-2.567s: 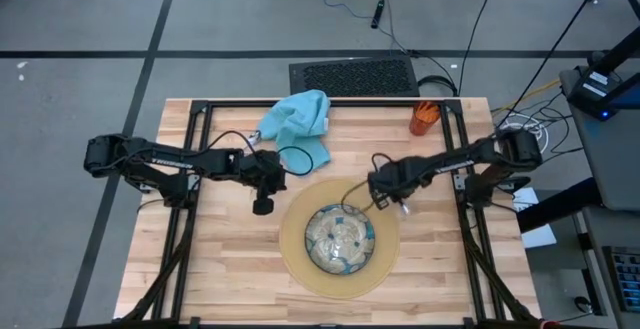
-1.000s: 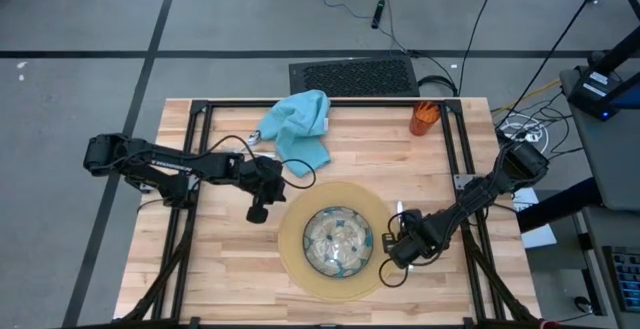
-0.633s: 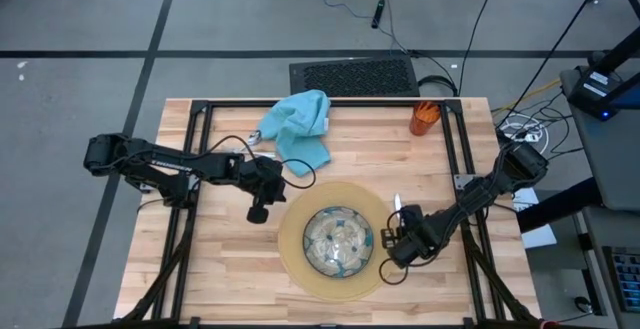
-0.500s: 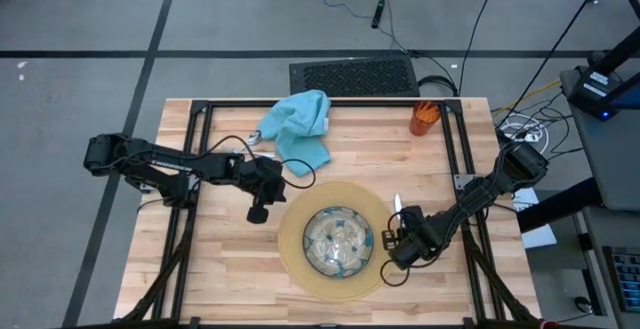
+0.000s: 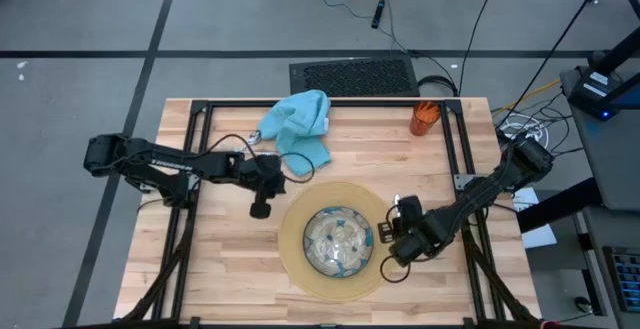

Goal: Set table place
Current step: Move the silver knife beside the brown placemat, then fold the blue napkin

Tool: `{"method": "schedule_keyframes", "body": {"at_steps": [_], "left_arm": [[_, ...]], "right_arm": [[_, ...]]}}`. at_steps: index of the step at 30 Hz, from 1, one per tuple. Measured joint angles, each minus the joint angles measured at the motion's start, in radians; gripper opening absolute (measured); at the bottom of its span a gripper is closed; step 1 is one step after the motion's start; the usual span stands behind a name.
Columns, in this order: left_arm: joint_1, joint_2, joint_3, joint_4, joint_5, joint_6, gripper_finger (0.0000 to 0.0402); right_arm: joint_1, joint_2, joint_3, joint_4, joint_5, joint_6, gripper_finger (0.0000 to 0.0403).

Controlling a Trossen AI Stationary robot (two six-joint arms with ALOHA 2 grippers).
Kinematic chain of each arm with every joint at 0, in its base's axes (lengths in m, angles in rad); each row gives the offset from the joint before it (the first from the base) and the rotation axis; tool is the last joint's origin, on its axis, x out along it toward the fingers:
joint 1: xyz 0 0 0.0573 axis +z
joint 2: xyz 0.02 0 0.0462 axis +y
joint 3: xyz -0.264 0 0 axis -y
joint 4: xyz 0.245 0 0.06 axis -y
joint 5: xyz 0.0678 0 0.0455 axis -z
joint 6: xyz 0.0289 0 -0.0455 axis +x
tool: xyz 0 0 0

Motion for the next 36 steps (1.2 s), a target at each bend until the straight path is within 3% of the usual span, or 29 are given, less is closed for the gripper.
{"method": "schedule_keyframes", "body": {"at_steps": [3, 7, 12, 19, 23, 30, 34, 36], "left_arm": [[0.052, -0.003, 0.000, -0.028, -0.098, -0.001, 0.0000], [0.141, -0.003, 0.001, -0.028, -0.114, -0.024, 0.0000], [0.259, -0.003, 0.001, -0.010, -0.150, -0.029, 0.0000], [0.379, 0.021, 0.049, -0.032, -0.122, -0.089, 0.0000], [0.414, 0.051, 0.096, -0.134, -0.071, -0.105, 0.0000], [0.465, 0.078, 0.112, -0.277, -0.119, -0.115, 0.0000], [0.485, 0.079, 0.112, -0.171, -0.116, -0.132, 0.0000], [0.491, 0.079, 0.112, -0.079, -0.061, -0.134, 0.0000]], "right_arm": [[-0.049, -0.006, 0.080, -0.086, 0.070, -0.137, 0.0066], [-0.147, -0.006, 0.147, -0.066, 0.133, -0.405, 0.0066], [-0.279, -0.006, 0.141, 0.085, 0.216, -0.757, 0.0066], [-0.447, -0.005, 0.032, 0.367, 0.212, -1.182, 0.0066], [-0.499, -0.005, -0.031, 0.480, 0.205, -1.294, 0.0066], [-0.558, -0.005, -0.078, 0.523, 0.201, -1.425, 0.0066], [-0.609, -0.005, -0.078, 0.578, 0.199, -1.535, 0.0066], [-0.640, -0.005, -0.078, 0.637, 0.176, -1.593, 0.0066]]}}
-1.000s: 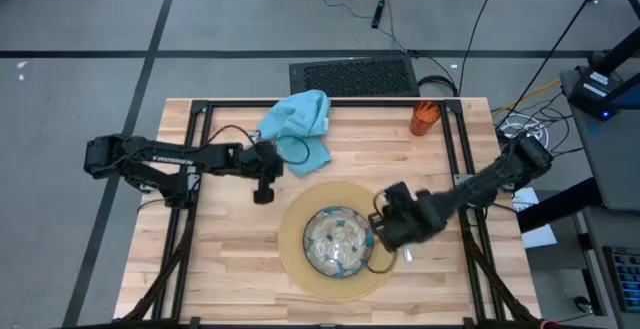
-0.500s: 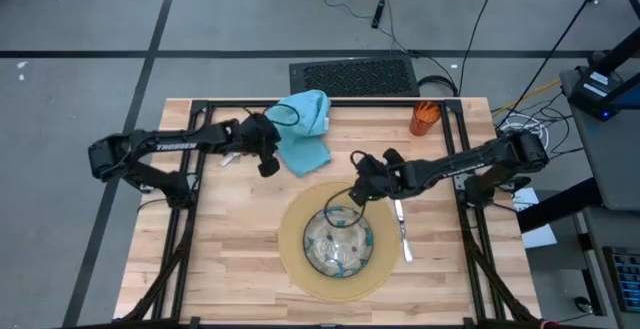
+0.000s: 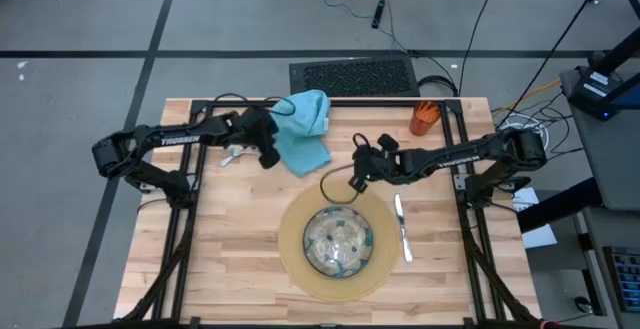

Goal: Set table place
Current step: Fold the blue napkin

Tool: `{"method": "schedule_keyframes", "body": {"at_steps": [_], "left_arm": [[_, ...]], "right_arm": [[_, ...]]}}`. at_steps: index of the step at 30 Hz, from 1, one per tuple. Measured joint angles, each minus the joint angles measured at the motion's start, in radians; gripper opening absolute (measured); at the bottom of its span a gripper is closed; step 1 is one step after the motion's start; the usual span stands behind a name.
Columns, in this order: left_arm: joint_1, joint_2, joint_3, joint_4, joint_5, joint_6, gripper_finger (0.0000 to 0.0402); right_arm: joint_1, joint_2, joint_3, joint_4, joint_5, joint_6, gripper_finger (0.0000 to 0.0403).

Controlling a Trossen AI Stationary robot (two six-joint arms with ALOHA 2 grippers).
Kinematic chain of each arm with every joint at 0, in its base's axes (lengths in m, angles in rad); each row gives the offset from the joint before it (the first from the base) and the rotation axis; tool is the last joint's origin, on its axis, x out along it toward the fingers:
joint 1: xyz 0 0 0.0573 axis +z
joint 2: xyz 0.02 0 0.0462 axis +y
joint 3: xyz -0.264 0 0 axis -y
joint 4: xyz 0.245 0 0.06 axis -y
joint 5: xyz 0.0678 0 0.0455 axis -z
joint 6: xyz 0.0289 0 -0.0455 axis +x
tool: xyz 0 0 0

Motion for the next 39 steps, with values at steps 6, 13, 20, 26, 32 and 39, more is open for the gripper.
{"method": "schedule_keyframes", "body": {"at_steps": [6, 13, 20, 26, 32, 39], "left_arm": [[0.004, 0.058, 0.001, 0.241, 0.017, -0.026, 0.0000], [0.031, 0.201, 0.043, 0.281, 0.007, -0.051, 0.0000], [0.029, 0.311, 0.135, 0.273, 0.079, -0.026, 0.0000], [0.016, 0.321, 0.184, 0.243, 0.103, 0.013, 0.0000], [-0.024, 0.276, 0.229, 0.226, 0.133, 0.062, 0.0000], [-0.031, 0.260, 0.268, 0.123, 0.191, 0.043, 0.0000]], "right_arm": [[-0.081, 0.000, 0.000, 0.146, -0.139, -0.145, 0.0066], [-0.141, 0.000, 0.000, 0.177, -0.284, -0.225, 0.0066], [-0.151, 0.000, 0.001, 0.183, -0.289, -0.277, 0.0066], [-0.169, 0.029, 0.002, 0.217, -0.391, -0.293, 0.0066], [-0.169, 0.094, 0.002, 0.236, -0.392, -0.307, 0.0066], [-0.168, 0.124, 0.002, 0.241, -0.392, -0.302, 0.0066]]}}
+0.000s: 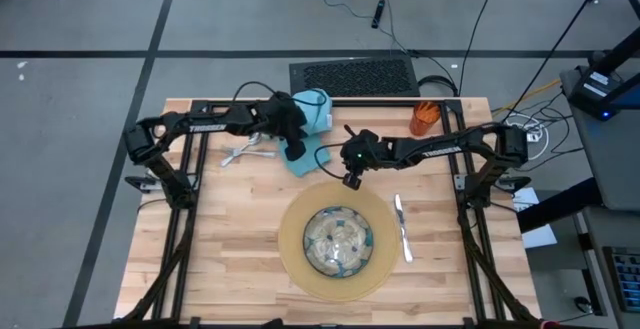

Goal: Set table place
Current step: Fold the blue napkin

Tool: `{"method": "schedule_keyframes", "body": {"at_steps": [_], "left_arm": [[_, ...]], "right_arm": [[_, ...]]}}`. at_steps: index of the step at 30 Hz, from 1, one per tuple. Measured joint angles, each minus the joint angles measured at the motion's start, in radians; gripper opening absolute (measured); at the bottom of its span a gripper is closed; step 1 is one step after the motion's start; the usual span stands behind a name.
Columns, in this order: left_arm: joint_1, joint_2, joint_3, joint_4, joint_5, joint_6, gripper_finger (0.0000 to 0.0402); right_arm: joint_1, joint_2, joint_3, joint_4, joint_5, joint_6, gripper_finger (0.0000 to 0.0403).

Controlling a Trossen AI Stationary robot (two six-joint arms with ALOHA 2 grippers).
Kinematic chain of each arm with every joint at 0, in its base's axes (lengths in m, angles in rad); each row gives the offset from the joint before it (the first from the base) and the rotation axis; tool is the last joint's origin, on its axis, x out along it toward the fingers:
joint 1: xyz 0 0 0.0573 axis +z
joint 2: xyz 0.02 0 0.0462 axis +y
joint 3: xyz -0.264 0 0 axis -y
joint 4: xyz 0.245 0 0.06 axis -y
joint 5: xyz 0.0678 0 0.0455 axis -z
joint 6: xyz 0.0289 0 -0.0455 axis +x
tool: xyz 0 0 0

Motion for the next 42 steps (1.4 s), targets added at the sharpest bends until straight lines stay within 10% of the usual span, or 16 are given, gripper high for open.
{"method": "schedule_keyframes", "body": {"at_steps": [17, 34, 42], "left_arm": [[0.055, -0.186, -0.002, -0.321, -0.152, -0.016, 0.0249], [0.181, 0.121, -0.047, -0.054, 0.132, -0.040, 0.0235], [0.148, 0.053, -0.046, -0.021, 0.258, -0.012, 0.0017]], "right_arm": [[0.000, 0.000, 0.000, -0.001, -0.002, -0.011, 0.0066], [0.009, 0.001, 0.000, -0.001, -0.026, -0.030, 0.0066], [0.009, 0.001, -0.001, -0.001, -0.025, -0.031, 0.0066]]}}
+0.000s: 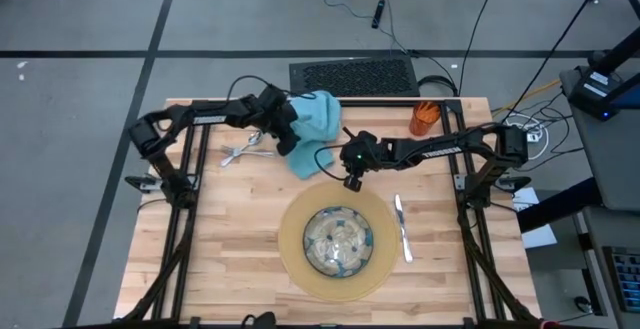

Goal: Set table place
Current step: Fold the blue napkin

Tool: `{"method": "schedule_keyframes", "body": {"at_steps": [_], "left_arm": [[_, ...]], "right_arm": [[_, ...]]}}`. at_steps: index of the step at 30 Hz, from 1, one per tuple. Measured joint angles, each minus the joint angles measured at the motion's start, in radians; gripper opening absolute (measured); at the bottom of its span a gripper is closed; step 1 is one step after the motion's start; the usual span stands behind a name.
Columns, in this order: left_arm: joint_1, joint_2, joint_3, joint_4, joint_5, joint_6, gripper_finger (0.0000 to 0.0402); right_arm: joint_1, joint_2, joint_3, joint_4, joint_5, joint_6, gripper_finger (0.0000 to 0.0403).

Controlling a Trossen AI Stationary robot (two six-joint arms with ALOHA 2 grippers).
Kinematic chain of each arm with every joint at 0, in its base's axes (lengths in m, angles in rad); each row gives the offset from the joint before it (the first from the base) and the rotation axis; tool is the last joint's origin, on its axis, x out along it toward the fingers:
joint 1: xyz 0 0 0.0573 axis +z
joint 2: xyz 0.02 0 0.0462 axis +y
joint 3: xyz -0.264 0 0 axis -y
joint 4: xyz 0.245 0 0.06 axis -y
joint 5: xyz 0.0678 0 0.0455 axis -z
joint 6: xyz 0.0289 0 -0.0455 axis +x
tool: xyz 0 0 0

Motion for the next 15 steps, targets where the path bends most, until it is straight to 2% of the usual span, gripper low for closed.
{"method": "schedule_keyframes", "body": {"at_steps": [3, 9, 15], "left_arm": [[-0.018, -0.067, 0.000, -0.029, -0.006, 0.008, 0.0003], [-0.053, -0.248, 0.018, -0.062, -0.004, 0.004, 0.0000], [-0.064, -0.339, 0.092, -0.181, -0.006, 0.004, 0.0000]], "right_arm": [[-0.001, 0.000, 0.000, 0.000, 0.005, 0.000, 0.0066], [-0.004, 0.000, -0.001, 0.011, 0.019, -0.015, 0.0066], [-0.017, 0.000, -0.001, 0.133, 0.034, -0.117, 0.0066]]}}
